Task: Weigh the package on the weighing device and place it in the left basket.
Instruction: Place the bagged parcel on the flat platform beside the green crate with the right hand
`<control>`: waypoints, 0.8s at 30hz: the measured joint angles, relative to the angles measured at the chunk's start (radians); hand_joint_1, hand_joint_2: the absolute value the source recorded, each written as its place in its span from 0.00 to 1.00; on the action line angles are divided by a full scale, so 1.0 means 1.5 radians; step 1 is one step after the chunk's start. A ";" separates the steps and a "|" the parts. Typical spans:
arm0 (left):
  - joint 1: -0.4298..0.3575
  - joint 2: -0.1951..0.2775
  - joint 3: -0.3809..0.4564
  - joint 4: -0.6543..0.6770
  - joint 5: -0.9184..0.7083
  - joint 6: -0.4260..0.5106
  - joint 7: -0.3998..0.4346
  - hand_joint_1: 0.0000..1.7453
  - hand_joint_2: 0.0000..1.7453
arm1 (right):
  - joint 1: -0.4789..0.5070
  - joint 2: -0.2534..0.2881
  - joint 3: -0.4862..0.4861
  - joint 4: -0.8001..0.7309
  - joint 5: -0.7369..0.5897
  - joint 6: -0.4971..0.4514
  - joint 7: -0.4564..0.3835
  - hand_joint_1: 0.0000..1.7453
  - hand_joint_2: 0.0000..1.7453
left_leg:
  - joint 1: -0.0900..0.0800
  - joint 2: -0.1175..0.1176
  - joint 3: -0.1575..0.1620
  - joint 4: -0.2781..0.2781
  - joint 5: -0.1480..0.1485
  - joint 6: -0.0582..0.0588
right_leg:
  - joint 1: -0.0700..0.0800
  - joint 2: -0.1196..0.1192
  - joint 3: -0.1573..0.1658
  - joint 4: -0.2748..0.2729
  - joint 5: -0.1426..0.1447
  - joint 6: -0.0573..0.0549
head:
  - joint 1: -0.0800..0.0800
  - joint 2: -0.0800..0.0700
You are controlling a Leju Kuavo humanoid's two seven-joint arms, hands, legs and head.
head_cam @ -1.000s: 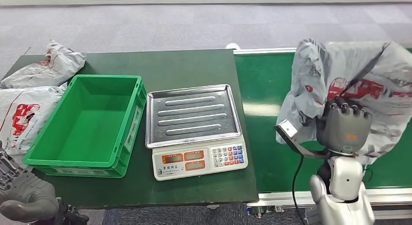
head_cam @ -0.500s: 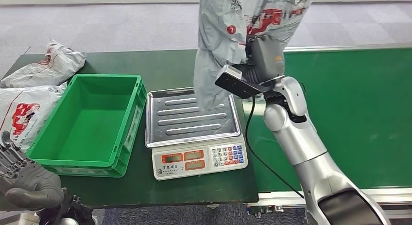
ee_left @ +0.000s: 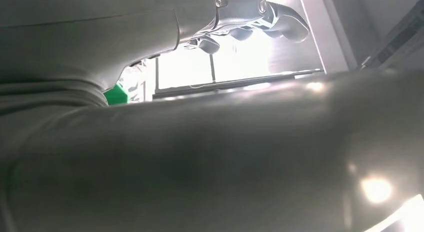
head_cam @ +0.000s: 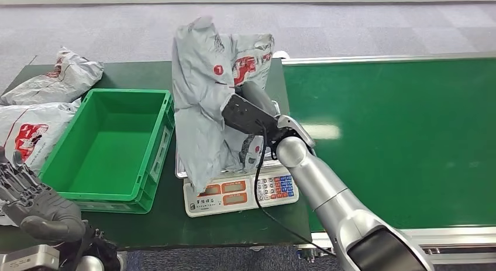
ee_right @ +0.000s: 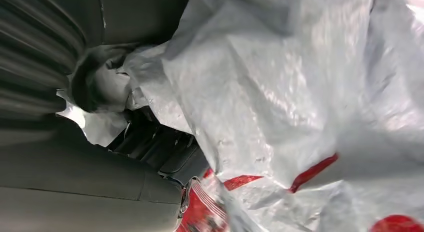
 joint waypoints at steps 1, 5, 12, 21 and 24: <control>0.000 -0.003 0.000 -0.001 -0.004 -0.001 0.004 0.00 0.00 | 0.006 0.003 0.003 0.002 0.002 -0.002 0.009 1.00 1.00 | 0.000 0.000 0.000 0.000 0.000 0.000 | 0.000 0.000 0.000 0.000 0.000 0.000 | 0.000 0.000; 0.000 -0.014 0.004 -0.011 -0.021 -0.002 0.024 0.00 0.00 | 0.015 0.009 0.016 0.009 0.042 -0.032 0.063 0.12 1.00 | 0.000 0.000 0.000 0.000 0.000 0.000 | 0.000 0.000 0.000 0.000 0.000 0.000 | 0.000 0.000; 0.002 -0.025 0.006 -0.027 -0.040 -0.009 0.048 0.00 0.00 | 0.014 0.013 0.046 0.035 0.145 -0.092 0.160 0.00 1.00 | 0.000 0.000 0.000 0.000 0.000 0.000 | 0.000 0.000 0.000 0.000 0.000 0.000 | 0.000 0.000; 0.002 -0.029 0.006 -0.032 -0.048 -0.009 0.053 0.00 0.00 | 0.019 0.014 0.052 0.046 0.178 -0.100 0.172 0.00 1.00 | 0.000 0.000 0.000 0.000 0.000 0.000 | 0.000 0.000 0.000 0.000 0.000 0.000 | 0.000 0.000; 0.002 -0.029 0.006 -0.031 -0.048 -0.009 0.056 0.00 0.00 | 0.030 0.014 0.043 0.039 0.187 -0.098 0.174 0.00 1.00 | 0.000 0.000 0.000 0.000 0.000 0.000 | 0.000 0.000 0.000 0.000 0.000 0.000 | 0.000 0.000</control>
